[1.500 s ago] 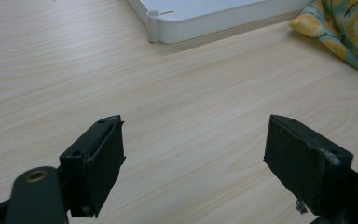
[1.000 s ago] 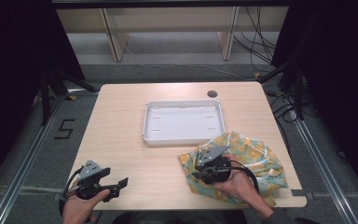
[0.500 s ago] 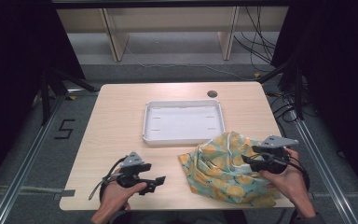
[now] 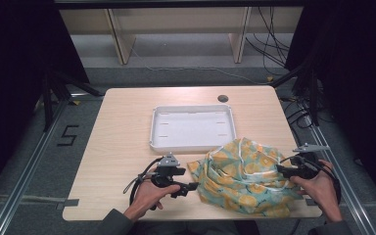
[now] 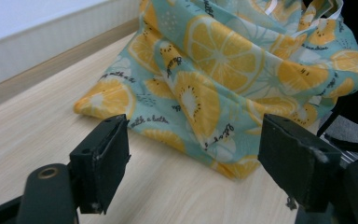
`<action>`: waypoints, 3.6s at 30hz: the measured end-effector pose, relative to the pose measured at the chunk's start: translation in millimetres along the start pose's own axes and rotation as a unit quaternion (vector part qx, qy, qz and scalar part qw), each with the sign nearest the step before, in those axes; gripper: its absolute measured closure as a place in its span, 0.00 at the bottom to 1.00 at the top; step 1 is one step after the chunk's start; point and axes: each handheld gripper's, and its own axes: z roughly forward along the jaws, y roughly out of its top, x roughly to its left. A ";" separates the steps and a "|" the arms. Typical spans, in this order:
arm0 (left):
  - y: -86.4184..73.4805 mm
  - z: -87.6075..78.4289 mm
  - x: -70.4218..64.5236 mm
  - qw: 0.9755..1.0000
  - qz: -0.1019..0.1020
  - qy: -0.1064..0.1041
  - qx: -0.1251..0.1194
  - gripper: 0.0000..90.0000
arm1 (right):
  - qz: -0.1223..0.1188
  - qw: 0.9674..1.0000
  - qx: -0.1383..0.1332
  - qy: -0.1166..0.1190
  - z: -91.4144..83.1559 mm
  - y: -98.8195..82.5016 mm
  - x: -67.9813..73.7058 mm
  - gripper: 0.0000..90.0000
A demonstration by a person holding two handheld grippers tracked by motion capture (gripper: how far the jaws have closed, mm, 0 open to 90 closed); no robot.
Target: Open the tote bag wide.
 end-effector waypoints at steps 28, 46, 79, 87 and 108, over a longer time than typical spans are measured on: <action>10.3 24.8 -6.9 0.997 0.053 -0.050 -0.024 1.00 | -0.135 0.986 0.035 0.090 24.3 9.8 34.1 1.00; -4.1 -16.0 6.7 0.999 0.051 -0.008 -0.004 1.00 | -0.078 0.993 -0.027 0.084 14.7 17.0 43.8 0.68; -36.1 -62.9 14.8 0.999 0.036 0.005 0.014 1.00 | -0.208 0.971 0.040 0.112 53.1 44.8 96.2 1.00; -52.3 -87.9 25.4 1.000 0.005 0.028 0.007 1.00 | -0.247 0.960 0.023 0.127 69.4 71.2 136.7 1.00; -60.7 -138.4 29.0 0.996 -0.008 0.081 0.020 0.64 | -0.215 0.964 -0.049 0.149 44.0 87.8 152.5 0.60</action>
